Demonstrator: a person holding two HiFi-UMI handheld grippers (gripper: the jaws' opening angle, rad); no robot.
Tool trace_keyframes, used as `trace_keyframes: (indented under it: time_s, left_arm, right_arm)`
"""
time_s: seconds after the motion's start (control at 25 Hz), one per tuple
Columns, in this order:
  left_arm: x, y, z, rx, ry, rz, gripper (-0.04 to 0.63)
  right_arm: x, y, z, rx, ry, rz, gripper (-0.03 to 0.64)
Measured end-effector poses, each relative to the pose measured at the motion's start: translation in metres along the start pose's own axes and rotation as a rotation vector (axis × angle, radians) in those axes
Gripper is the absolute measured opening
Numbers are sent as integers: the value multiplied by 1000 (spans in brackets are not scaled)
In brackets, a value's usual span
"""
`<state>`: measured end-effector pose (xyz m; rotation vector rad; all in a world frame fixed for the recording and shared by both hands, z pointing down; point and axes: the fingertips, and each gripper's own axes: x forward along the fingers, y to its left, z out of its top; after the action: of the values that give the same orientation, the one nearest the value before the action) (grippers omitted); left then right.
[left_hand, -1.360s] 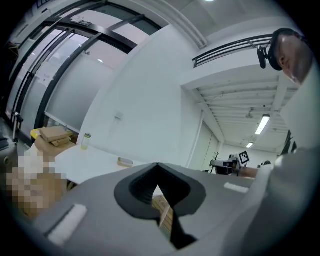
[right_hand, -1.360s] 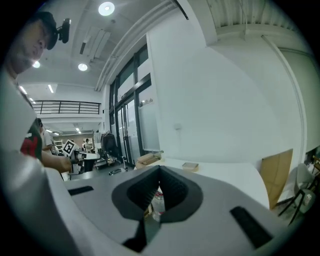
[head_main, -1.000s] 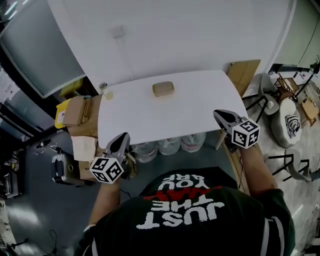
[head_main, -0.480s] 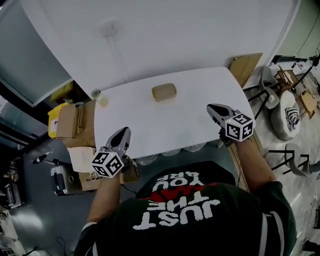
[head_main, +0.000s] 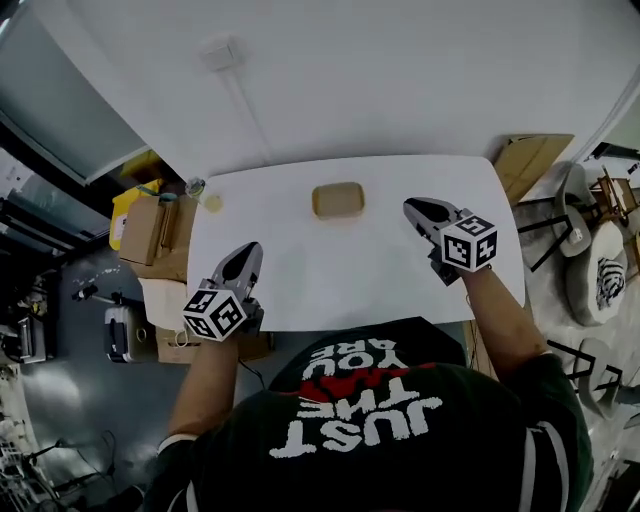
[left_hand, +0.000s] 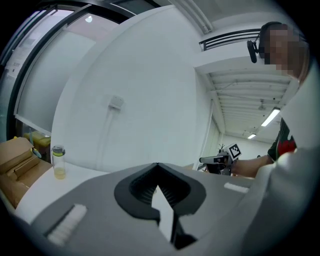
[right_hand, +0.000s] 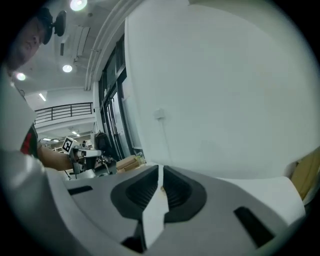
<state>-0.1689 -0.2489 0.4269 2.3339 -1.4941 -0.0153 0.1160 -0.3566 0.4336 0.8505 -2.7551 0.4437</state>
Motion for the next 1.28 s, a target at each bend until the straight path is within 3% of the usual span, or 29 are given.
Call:
trace_keyframes:
  time_s: [0.24, 0.56, 0.72, 0.88, 1.08, 1.28]
  left_arm:
    - [70, 38, -27, -14, 57, -3, -2]
    - [148, 111, -88, -16, 135, -107, -2]
    - [168, 140, -123, -52, 146, -123, -2]
    - [190, 143, -151, -62, 153, -130, -2]
    - [213, 140, -182, -9, 177, -141, -2]
    - [227, 149, -196, -6, 165, -133, -2]
  right_arm:
    - [74, -44, -32, 30, 78, 30, 2]
    - [152, -77, -108, 140, 165, -63, 3]
    - [185, -81, -153, 243, 197, -53, 11]
    - [201, -90, -182, 360, 216, 2, 89]
    - [213, -98, -204, 544, 196, 67, 124]
    - [223, -102, -217, 680, 200, 99, 124]
